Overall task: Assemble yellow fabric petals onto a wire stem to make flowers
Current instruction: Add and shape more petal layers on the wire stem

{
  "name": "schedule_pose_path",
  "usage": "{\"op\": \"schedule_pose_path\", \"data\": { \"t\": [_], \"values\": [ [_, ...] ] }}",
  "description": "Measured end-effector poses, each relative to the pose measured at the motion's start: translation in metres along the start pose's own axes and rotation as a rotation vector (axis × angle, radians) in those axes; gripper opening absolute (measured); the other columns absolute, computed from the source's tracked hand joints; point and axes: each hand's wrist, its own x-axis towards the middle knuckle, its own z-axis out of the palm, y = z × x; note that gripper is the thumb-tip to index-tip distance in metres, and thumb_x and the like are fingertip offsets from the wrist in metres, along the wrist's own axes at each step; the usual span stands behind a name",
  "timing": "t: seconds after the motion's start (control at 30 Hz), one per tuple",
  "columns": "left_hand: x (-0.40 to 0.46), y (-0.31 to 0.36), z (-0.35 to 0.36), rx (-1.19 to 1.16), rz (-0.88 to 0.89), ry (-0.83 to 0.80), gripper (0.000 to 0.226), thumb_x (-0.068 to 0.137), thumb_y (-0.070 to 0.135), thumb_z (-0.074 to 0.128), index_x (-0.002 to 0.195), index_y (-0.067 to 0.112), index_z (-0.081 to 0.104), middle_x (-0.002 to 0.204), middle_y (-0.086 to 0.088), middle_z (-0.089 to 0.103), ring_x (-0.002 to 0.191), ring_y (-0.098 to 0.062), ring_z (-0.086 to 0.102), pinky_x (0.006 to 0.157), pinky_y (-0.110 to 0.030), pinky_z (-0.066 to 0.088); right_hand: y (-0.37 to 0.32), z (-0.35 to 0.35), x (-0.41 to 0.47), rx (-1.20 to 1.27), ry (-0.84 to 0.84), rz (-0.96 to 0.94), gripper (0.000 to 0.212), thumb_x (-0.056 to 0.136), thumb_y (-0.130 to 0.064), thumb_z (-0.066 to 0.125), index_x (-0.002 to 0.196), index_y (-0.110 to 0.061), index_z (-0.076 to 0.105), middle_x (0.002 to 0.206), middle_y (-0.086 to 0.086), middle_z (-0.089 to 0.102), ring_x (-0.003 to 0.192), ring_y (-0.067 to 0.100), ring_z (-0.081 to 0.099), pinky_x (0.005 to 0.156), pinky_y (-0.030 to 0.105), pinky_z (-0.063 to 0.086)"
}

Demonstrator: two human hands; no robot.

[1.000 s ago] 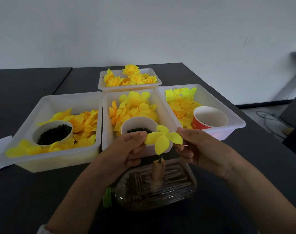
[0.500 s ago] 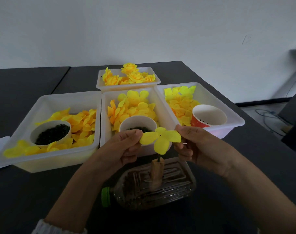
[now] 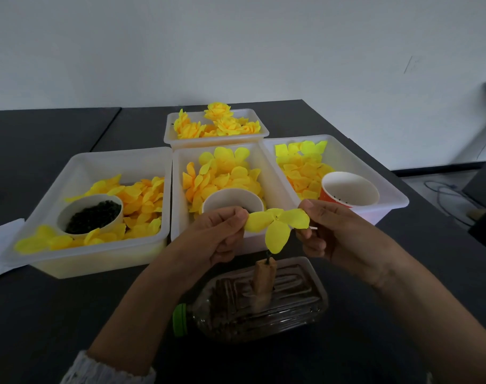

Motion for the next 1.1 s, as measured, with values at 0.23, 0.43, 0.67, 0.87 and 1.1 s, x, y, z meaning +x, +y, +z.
{"op": "schedule_pose_path", "data": {
  "t": [0.23,0.43,0.67,0.87,1.1],
  "values": [
    [0.0,-0.004,-0.002,-0.004,-0.017,-0.017,0.031,0.087,0.038,0.052,0.085,0.007,0.046,0.054,0.006,0.031,0.048,-0.007,0.023,0.051,-0.028,0.014,0.003,-0.002,0.002,-0.078,-0.006,-0.008,0.03,0.085,-0.037,0.056,0.066,-0.015,0.063,0.065,0.005,0.051,0.049,0.012,0.039,0.047,0.022,0.034],
    [0.003,-0.013,-0.006,-0.02,-0.068,-0.019,0.029,0.086,0.039,0.052,0.08,0.01,0.049,0.056,0.005,0.031,0.049,-0.007,0.023,0.051,-0.026,0.015,0.011,0.0,0.006,-0.057,0.005,0.009,0.031,0.088,-0.035,0.054,0.069,-0.012,0.062,0.064,0.004,0.052,0.047,0.011,0.04,0.046,0.02,0.036],
    [-0.002,-0.017,-0.01,0.032,-0.129,-0.035,0.026,0.09,0.039,0.051,0.079,0.022,0.067,0.058,0.004,0.03,0.051,-0.008,0.021,0.048,-0.022,0.016,0.025,-0.008,0.0,-0.122,-0.008,0.159,0.031,0.088,-0.037,0.055,0.068,-0.016,0.065,0.065,0.005,0.051,0.049,0.01,0.039,0.047,0.021,0.036],
    [-0.012,-0.024,-0.018,0.405,-0.216,0.043,0.028,0.086,0.047,0.059,0.069,0.027,0.069,0.061,0.003,0.047,0.057,-0.01,0.039,0.054,-0.022,0.032,0.032,-0.008,-0.007,-0.266,-0.015,0.277,0.037,0.092,-0.036,0.051,0.065,-0.012,0.056,0.054,0.002,0.045,0.044,0.009,0.034,0.043,0.02,0.029],
    [-0.014,-0.018,-0.013,0.797,-0.154,0.164,0.037,0.098,0.046,0.045,0.077,0.025,0.066,0.067,0.007,0.065,0.058,-0.004,0.055,0.062,-0.026,0.047,0.025,-0.001,-0.011,-0.447,0.042,0.327,0.035,0.096,-0.034,0.048,0.073,-0.013,0.063,0.059,0.003,0.057,0.042,0.008,0.04,0.043,0.019,0.035]
  ]
}}
